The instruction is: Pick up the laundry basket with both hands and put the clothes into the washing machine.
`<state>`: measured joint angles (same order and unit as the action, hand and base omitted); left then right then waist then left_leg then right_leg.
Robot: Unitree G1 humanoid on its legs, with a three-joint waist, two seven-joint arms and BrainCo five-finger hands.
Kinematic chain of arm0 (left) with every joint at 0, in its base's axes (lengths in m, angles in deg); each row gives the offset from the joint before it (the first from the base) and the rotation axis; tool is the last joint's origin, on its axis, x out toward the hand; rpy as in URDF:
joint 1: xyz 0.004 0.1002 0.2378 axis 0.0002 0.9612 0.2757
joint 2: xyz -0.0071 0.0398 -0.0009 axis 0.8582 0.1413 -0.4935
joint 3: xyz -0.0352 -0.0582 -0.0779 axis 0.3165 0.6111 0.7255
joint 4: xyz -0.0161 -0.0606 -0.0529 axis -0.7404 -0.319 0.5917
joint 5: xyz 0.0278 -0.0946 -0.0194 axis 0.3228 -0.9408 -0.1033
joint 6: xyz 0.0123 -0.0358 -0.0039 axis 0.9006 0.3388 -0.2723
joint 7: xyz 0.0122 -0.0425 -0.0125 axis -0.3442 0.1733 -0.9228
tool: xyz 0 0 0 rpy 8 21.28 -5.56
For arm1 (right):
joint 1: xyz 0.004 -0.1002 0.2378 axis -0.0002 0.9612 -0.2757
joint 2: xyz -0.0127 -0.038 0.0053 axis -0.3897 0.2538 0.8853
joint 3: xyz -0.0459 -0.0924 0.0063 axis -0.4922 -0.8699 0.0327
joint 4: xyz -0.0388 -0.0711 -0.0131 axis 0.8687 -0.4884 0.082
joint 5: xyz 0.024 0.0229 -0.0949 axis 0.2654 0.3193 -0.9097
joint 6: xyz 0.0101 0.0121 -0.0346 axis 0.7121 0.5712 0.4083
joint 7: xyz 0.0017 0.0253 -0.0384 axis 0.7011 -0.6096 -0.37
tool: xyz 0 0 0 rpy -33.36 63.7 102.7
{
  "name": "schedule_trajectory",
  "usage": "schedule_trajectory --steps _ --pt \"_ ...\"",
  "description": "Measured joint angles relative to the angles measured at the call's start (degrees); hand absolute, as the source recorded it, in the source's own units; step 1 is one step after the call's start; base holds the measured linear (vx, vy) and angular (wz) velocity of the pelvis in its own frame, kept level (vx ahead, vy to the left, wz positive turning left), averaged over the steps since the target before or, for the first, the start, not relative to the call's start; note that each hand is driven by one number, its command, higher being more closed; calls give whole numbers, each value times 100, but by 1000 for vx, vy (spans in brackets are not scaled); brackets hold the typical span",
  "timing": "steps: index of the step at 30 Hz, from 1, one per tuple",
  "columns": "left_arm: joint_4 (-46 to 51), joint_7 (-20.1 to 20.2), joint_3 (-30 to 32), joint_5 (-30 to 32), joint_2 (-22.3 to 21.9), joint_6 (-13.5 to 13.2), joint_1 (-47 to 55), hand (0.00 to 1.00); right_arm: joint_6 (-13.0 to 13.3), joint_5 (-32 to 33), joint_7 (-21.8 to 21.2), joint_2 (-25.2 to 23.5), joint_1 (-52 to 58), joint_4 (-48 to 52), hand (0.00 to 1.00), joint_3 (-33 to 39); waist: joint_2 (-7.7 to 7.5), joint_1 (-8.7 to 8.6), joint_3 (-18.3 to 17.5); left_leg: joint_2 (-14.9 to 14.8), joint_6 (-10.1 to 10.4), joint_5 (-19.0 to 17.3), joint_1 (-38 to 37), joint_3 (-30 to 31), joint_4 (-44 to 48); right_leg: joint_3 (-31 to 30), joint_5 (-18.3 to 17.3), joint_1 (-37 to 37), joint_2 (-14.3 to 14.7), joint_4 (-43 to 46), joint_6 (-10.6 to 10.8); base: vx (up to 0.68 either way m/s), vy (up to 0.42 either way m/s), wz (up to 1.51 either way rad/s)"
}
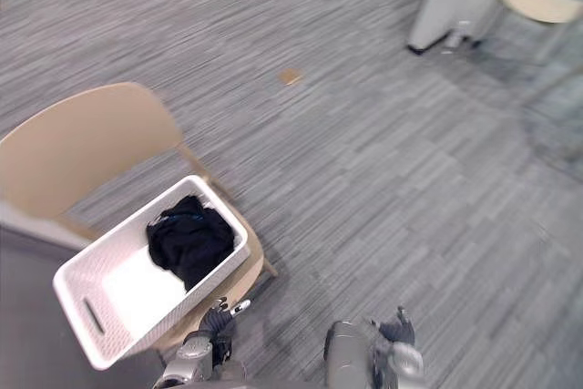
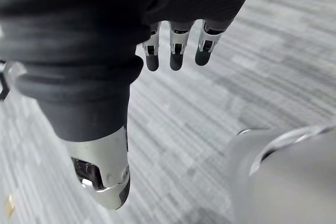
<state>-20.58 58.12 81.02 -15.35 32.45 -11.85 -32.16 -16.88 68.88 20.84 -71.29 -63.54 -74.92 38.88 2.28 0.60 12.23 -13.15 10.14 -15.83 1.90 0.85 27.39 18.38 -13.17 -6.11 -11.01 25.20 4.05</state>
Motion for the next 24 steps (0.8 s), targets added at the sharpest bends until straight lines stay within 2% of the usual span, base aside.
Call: schedule_trajectory --steps 1,2,3,4,5,6,7,10,11,12,13,14,15,16,17,19,20,21,22,24 --pt "-2 -14 -122 4 30 0 20 0 -4 36 3 29 14 -82 0 7 -49 -2 -5 16 -42 31 19 -455 -177 181 0 203 -105 -4 0 228 -109 281" --pt "-1 -15 -445 15 32 9 30 0 -16 92 5 190 57 -215 0 42 12 -42 -52 -9 -398 520 26 -1460 -621 494 41 242 -224 632 -72 163 -64 258" --pt "12 -33 -650 20 82 10 37 0 -11 102 11 271 -27 -341 0 44 126 -68 -128 -366 -362 516 -54 -1927 -805 374 -65 -95 -197 957 24 158 -58 234" --pt "24 -43 -670 25 178 4 41 0 -9 109 23 232 -91 -393 0 36 90 -52 -193 -383 -331 534 -24 -2129 -849 341 -10 -13 -50 165 84 140 -47 199" --pt "-85 -64 -695 78 407 26 -29 0 8 168 36 144 -224 -433 0 1 -43 -39 -149 -409 -258 514 51 -2247 -811 449 617 231 -14 -860 165 212 -39 123" --pt "-101 -101 -740 181 445 50 6 0 50 212 49 149 -244 -496 0 9 -11 44 -240 -422 -166 597 35 -2133 -1088 713 796 365 93 -1091 58 225 -25 118" --pt "-115 -107 -748 214 447 55 76 0 75 213 85 180 -273 -498 0 23 -37 36 -240 -356 -92 689 -68 -2068 -1339 829 804 486 90 -1188 46 197 4 68" --pt "-132 -97 -888 226 490 55 187 0 86 196 134 253 -316 -590 0 106 -55 45 -266 -146 -125 848 -300 -1963 -1653 997 804 703 -42 -1088 46 150 42 46" --pt "-132 -103 -890 226 485 54 213 0 85 190 143 267 -320 -588 0 135 -35 32 -263 -108 -158 872 -402 -1971 -1671 991 804 611 -198 -627 46 136 85 14" --pt "-131 -109 -888 225 445 58 202 0 78 183 141 271 -306 -539 0 144 33 16 -252 -146 -203 902 -508 -1971 -1640 897 584 174 -363 224 180 147 23 4" --pt "-175 -110 -859 225 577 46 252 0 30 181 148 204 -285 -374 0 91 95 16 -254 -255 -202 903 -588 -1995 -1631 762 343 102 -51 -535 367 121 -62 -2" --pt "-216 -113 -841 224 681 51 268 0 23 166 157 158 -249 -280 0 79 -106 22 -304 -190 -201 901 -608 -1998 -1584 716 681 134 21 -1034 133 142 -154 20" --pt "-366 -119 -797 221 820 84 213 0 9 106 204 187 -215 -92 0 11 -206 -19 -194 -37 -237 746 -537 -1860 -1310 682 1026 193 -129 -972 -42 126 -27 36" --pt "-338 -108 -849 221 771 53 252 0 -30 63 297 284 -164 145 0 -8 -199 -16 -187 134 -232 614 -479 -1664 -1523 490 1027 80 -220 -685 -72 99 51 40" --pt "-319 -112 -858 223 728 42 256 0 -37 22 350 354 -134 358 0 -10 -84 -14 -212 255 -341 751 -436 -1570 -1660 278 1023 10 -230 -517 -73 41 141 29" --pt "-273 -119 -884 224 711 16 272 0 -19 -184 420 420 -18 1155 0 -40 -90 -55 -202 350 -403 769 -531 -1445 -1747 -554 882 -354 -215 171 -64 44 40 47" --pt "-260 -121 -882 225 801 -9 278 0 26 -395 423 360 78 1653 0 -209 -166 -97 -193 387 -401 767 -413 -1303 -1699 -1121 606 -366 -68 -69 103 61 -76 77" --pt "-263 -127 -857 224 953 -15 278 0 77 -590 435 349 110 2099 0 -347 -415 -120 -222 527 -384 756 -362 -1164 -1697 -1209 536 -160 -100 -373 192 71 -100 68" --pt "-261 -126 -823 211 986 -16 280 0 99 -673 444 369 130 2295 0 -399 -421 -108 -214 516 -380 754 -339 -1143 -1701 -1178 530 -101 -75 -494 201 45 -83 46" --pt "-249 -140 -740 212 909 -55 314 0 211 -1253 457 520 106 3108 0 -687 -325 -103 -222 464 -380 756 -268 -1022 -1689 -1026 569 120 -15 -896 268 36 -33 23"
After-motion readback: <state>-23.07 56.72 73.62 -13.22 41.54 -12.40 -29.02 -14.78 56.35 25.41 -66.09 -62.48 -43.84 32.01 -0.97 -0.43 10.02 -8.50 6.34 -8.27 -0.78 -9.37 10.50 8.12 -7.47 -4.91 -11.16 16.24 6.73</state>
